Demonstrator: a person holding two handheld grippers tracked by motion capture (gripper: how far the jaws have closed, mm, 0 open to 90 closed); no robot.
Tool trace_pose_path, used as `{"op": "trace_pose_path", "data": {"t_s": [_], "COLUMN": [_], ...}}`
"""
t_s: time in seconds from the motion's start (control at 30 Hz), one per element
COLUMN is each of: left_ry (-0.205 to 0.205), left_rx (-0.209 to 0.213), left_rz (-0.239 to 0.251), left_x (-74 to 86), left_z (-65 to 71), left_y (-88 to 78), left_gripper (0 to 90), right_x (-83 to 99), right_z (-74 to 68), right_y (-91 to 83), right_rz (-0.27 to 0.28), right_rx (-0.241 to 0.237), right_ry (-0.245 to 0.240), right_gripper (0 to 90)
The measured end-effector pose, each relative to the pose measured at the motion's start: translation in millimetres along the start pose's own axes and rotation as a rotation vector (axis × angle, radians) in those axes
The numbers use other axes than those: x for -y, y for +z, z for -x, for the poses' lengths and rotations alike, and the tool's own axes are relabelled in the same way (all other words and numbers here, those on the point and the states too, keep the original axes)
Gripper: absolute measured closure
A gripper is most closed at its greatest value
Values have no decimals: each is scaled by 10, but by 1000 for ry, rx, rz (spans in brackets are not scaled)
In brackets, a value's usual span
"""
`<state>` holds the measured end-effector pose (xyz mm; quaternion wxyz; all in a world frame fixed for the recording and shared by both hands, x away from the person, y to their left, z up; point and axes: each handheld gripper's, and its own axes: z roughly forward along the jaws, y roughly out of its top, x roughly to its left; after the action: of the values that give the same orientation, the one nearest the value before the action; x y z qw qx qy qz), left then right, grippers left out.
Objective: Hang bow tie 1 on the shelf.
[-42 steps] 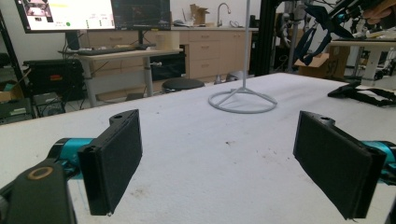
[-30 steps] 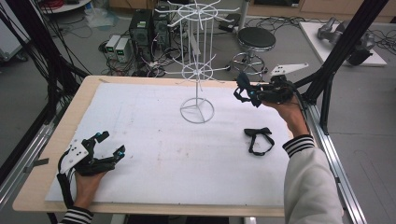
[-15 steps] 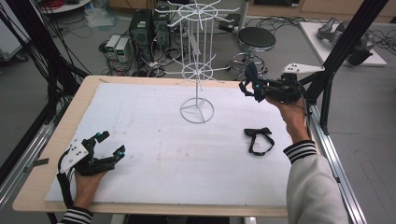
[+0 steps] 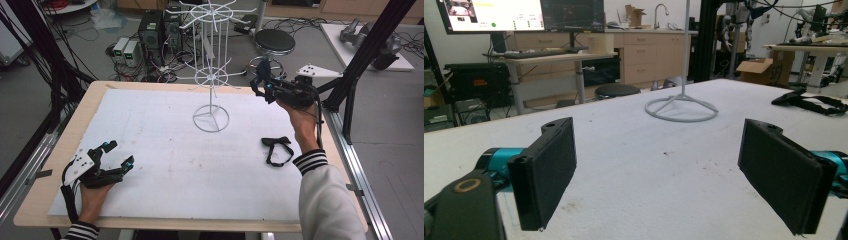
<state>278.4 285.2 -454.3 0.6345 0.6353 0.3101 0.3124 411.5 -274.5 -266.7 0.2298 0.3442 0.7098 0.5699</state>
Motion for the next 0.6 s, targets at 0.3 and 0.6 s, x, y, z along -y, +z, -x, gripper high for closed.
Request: {"op": "trace_pose_path", "data": {"t_s": [0.3,0.6], "left_ry": [-2,-1], "left_rx": [1,2], "left_rz": [-1,1], "left_x": [0,1], "left_z": [-2,-4], "left_y": [-2,-3], "left_gripper": [160,160], "right_x": [-86,-106], "right_z": [-124,-274], "right_y": [60,214], "right_rz": [32,32], "right_rx": [24,32], "right_ry": [13,19], "right_gripper": [746,746]}}
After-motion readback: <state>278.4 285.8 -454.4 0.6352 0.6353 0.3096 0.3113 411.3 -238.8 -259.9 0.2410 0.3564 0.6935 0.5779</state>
